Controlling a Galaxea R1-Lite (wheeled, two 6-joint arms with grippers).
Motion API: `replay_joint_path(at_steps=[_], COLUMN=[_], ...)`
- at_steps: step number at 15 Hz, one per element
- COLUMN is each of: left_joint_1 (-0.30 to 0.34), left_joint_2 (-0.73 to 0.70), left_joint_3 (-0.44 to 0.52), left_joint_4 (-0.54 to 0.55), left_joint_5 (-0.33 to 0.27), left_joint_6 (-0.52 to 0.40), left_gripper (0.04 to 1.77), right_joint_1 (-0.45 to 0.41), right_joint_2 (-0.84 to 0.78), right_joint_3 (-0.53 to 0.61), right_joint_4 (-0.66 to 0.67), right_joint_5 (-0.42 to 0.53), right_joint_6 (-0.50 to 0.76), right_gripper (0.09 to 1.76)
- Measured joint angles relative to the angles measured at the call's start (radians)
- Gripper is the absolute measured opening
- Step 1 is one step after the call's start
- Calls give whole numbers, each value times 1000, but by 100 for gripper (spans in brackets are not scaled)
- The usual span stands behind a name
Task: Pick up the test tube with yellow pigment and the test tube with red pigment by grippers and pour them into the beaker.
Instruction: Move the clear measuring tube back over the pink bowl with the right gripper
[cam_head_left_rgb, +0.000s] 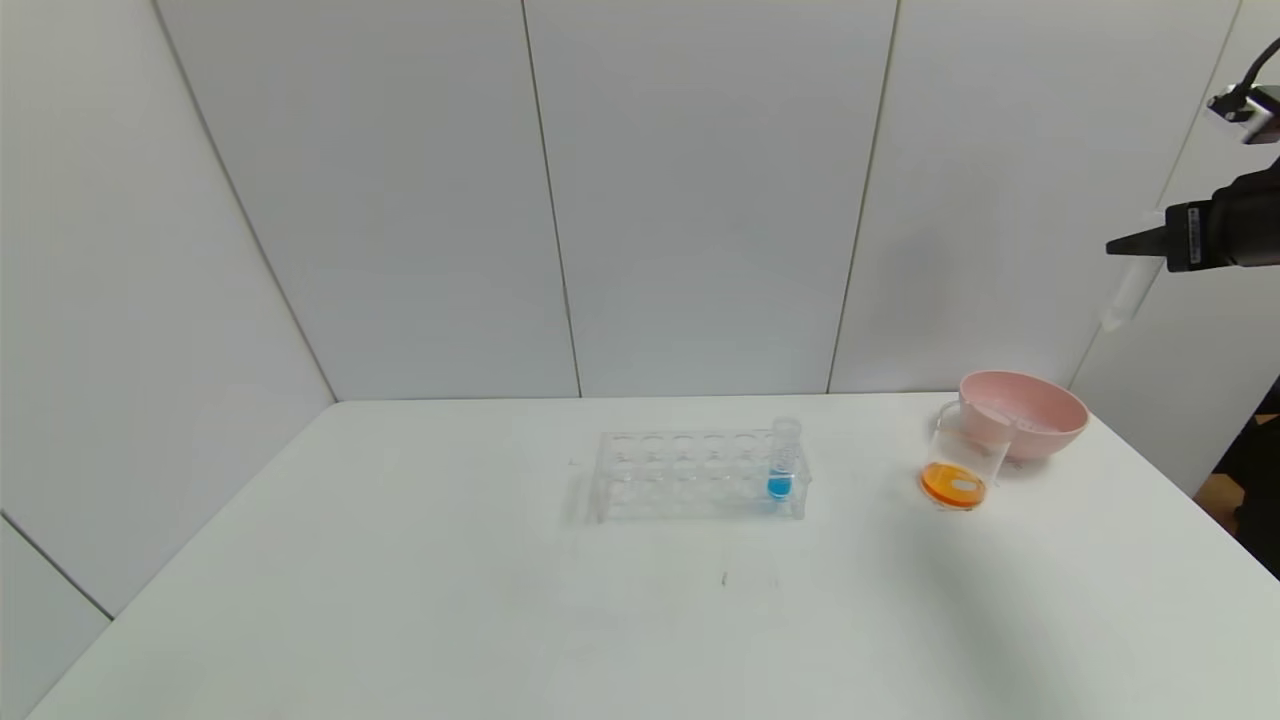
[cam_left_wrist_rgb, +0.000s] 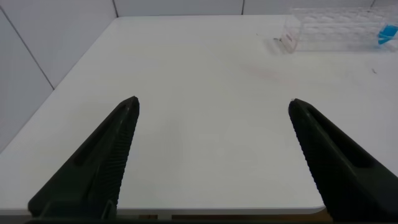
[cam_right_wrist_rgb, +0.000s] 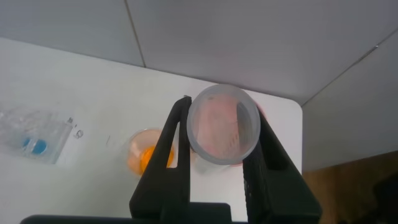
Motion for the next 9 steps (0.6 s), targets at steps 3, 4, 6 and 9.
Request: replay_joint_path(at_steps=[3,4,6,9], left_joint_1=[0,0,0,0], left_joint_2=[0,0,0,0], left_joint_3=[0,0,0,0], left_joint_4=[0,0,0,0], left_joint_5=[0,0,0,0], left_joint_6=[0,0,0,0], left_gripper=[172,172,172,172], right_joint_1=[33,49,77,104], right_joint_2=[18,33,74,125], right_joint_3=[58,72,105,151], right_joint_4=[-179,-238,-320,-355], right_joint_5=[-183,-245,-333,-389], right_joint_6=[92,121,148,195], right_gripper=[54,54,54,54])
